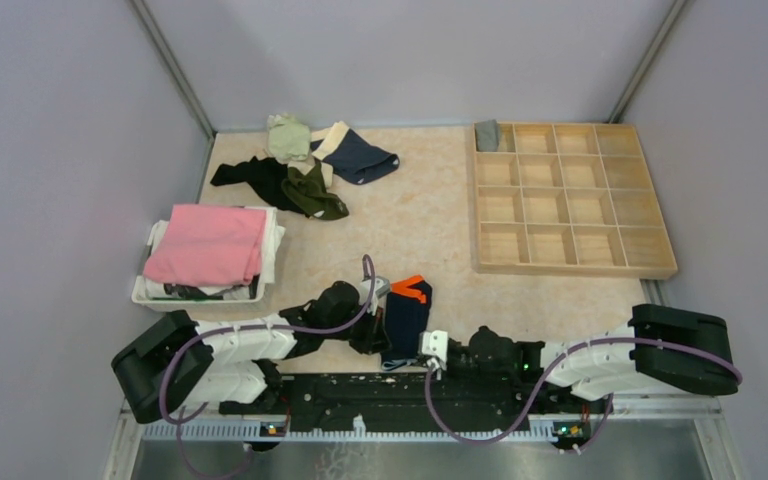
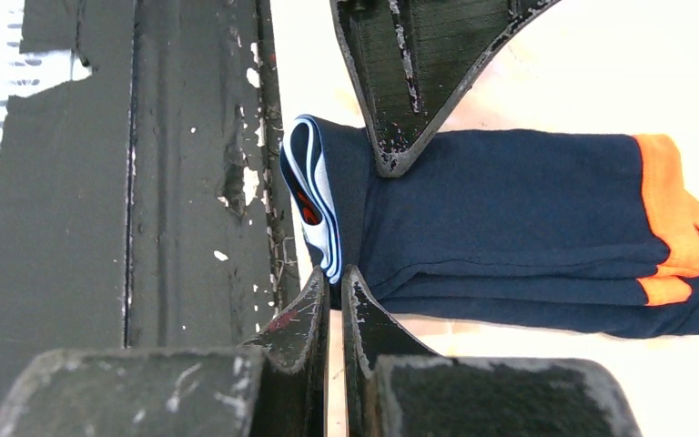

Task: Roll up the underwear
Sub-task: Roll the underwear to the center of the board.

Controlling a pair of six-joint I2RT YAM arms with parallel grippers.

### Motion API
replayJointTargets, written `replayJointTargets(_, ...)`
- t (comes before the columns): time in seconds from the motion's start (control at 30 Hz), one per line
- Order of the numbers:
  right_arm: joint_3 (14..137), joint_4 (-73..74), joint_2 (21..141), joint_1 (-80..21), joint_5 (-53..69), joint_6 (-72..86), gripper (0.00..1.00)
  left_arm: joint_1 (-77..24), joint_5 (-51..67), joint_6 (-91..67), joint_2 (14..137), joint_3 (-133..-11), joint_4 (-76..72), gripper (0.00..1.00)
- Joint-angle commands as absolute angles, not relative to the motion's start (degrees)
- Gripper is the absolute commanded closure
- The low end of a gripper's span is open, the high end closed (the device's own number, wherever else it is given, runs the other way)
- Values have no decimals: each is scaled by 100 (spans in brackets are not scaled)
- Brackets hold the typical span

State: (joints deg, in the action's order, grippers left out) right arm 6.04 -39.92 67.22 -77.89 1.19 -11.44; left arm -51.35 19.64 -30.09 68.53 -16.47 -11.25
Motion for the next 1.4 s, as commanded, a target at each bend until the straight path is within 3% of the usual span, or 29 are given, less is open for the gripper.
replayJointTargets(0.0,648,-4297,6773,-7857,-35,39,100,-5142,1910,-2977,7009,-1768,-1366,100)
replayJointTargets(0.47,674,-3707,6590,-7121,-62,2214,100,-5142,1885,-3004,7071,-1792,-1368,100)
replayJointTargets(1.03,1034,-2425,6632,-6692,-333,3578,100,-5142,1867,-3014,7058,-1893,-1270,100)
replayJointTargets(1.37,1761,-1200,6927,-5941,439,3845,100,-5142,1595,-3066,6502,-2117,-1006,100)
